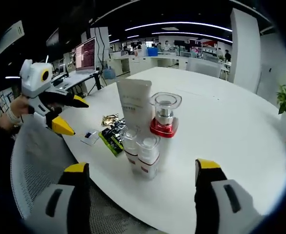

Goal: Arrange the skincare products in the storage area until every visible bottle or jar stands upright without overlapping.

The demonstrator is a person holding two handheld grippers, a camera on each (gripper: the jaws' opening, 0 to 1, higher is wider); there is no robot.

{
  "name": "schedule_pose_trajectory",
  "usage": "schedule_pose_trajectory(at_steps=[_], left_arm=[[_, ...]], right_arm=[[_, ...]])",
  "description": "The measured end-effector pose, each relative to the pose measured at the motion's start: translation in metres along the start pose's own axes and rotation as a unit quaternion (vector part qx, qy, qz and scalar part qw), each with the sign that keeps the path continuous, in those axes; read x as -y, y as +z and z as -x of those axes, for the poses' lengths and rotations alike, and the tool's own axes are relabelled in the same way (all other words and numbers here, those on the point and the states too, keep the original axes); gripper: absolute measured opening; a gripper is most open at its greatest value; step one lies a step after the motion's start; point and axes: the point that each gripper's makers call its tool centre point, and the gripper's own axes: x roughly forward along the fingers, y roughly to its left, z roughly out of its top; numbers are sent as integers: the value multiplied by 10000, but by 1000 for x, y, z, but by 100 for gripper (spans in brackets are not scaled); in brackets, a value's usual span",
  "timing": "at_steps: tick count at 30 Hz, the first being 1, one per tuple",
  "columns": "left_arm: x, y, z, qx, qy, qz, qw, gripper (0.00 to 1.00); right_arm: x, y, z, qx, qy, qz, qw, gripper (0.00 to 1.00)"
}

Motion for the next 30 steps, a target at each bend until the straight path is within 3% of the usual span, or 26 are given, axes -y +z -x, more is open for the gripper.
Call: schedule_pose_trajectory(at_steps=[11, 17, 22, 30], left_arm=[[-7, -7, 13, -9, 241, 6, 9997, 74], [-9, -7, 21, 27, 349, 45, 9994, 77], [-4, -6, 27, 165, 232, 247, 9993, 82], [0, -14, 32, 110, 390, 268, 9988, 89]], right_arm=[[-8, 2, 6, -40, 44, 123, 9999, 99], [-9, 9, 9, 22, 76, 201, 9998, 99], [-14, 13, 12, 51, 157, 295, 9994, 99], [-19, 14, 14, 68, 284, 403, 9988, 99]])
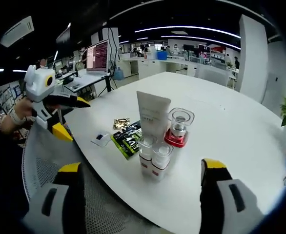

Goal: Arrange the skincare products in the storage area until every visible bottle or jar stands upright without overlapping.

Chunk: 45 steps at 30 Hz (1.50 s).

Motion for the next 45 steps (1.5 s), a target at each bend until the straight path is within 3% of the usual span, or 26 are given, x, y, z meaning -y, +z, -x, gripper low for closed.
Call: schedule_pose_trajectory(at_steps=[8, 20, 27, 35, 45], left_arm=[[-2, -6, 7, -73, 178, 15, 9998, 96], [-5, -12, 11, -89, 208, 71, 9997, 97], [-19, -1, 6, 22, 27, -9, 10000, 97], [-33, -4, 10, -63, -237, -64, 9997, 97], [-54, -9, 8, -55, -457, -38, 9989, 97]], right_arm=[[-6, 2, 0, 49, 84, 63, 9999, 99], [-12, 9, -1, 88, 51, 280, 9996, 98], [-26, 27, -9, 265, 14, 276, 9993, 88], [-47, 41, -26, 257, 90, 289, 9992, 73], [-68, 42, -60, -52, -8, 467, 9989, 63]])
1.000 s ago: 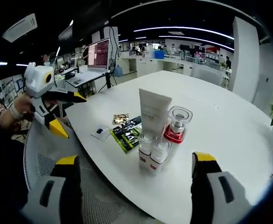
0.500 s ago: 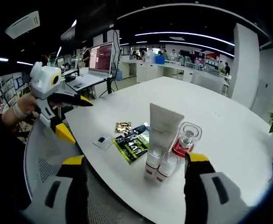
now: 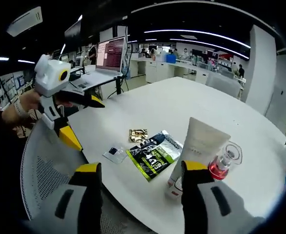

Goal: Arrange the skincare products in the storage area until every visible bottle or jar stands upright without overlapping.

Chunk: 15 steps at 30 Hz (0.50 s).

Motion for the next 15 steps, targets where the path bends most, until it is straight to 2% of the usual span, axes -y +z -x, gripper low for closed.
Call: schedule_pose_trajectory(at_steps=[10, 13, 15], left_arm=[[-12, -3, -8, 5, -251, 2, 9997, 97], [-15, -6, -10, -43, -332, -11, 9994, 97], [-18, -7, -12, -43, -396, 14, 9992, 97]], right_arm=[[-10, -12, -36, -480, -77, -197, 9986, 52], [-8, -18, -44, -743, -303, -73, 9967, 53], [-8, -20, -50, -783, -366, -113, 9962, 53]])
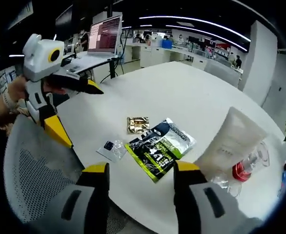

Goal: Arrange the skincare products in the storage area until every visible bottle or jar stands upright without overlapping.

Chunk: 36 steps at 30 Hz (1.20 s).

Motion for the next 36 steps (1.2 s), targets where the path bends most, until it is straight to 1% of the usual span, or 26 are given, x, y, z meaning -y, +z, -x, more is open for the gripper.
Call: schedule_pose_trajectory(at_steps=[3, 7, 9, 11, 12, 13, 15, 18, 20, 23, 26, 27, 28, 31, 32, 36], left_arm=[[-3, -2, -3, -52, -102, -30, 9999, 97], [-7, -2, -7, -104, -226, -111, 9996, 97], [-10, -3, -8, -111, -337, -166, 9992, 97], [-12, -2, -10, -91, -416, -233, 9988, 97], [-17, -3, -12, -120, -468, -257, 9985, 97], [-19, -4, -14, -148, -502, -283, 9982, 97], [-24, -5, -17, -205, -579, -381, 9974, 97], [-33, -5, -24, -293, -715, -514, 9957, 97], [-36, -5, -29, -322, -784, -527, 9950, 95], [-39, -3, -39, -353, -925, -573, 9934, 92], [-40, 0, -52, -414, -1138, -613, 9908, 89], [-40, 0, -54, -422, -1164, -620, 9904, 88], [-40, 2, -61, -437, -1268, -670, 9887, 86], [-41, 5, -71, -475, -1374, -659, 9872, 80], [-37, 5, -76, -472, -1451, -620, 9863, 79], [-36, 7, -91, -479, -1602, -501, 9847, 70]], right_arm=[[-2, -1, -8, -75, -36, -22, 10000, 49], [-5, -3, -20, -191, -70, -206, 9996, 49], [-5, -1, -27, -166, -178, -414, 9988, 47], [-4, -2, -31, -233, -234, -560, 9979, 46], [-3, -5, -34, -369, -289, -640, 9969, 45], [-2, -7, -36, -407, -318, -734, 9960, 46], [0, -7, -40, -367, -402, -976, 9937, 46], [1, -9, -46, -387, -468, -1128, 9918, 47], [2, -11, -48, -427, -503, -1195, 9906, 47], [5, -17, -52, -519, -596, -1322, 9881, 49], [7, -22, -54, -583, -618, -1472, 9855, 48], [8, -24, -54, -603, -661, -1489, 9848, 48], [9, -26, -55, -625, -701, -1513, 9840, 48], [11, -30, -56, -669, -789, -1620, 9814, 50], [12, -32, -57, -688, -818, -1644, 9806, 50], [12, -39, -61, -757, -919, -1736, 9776, 50]])
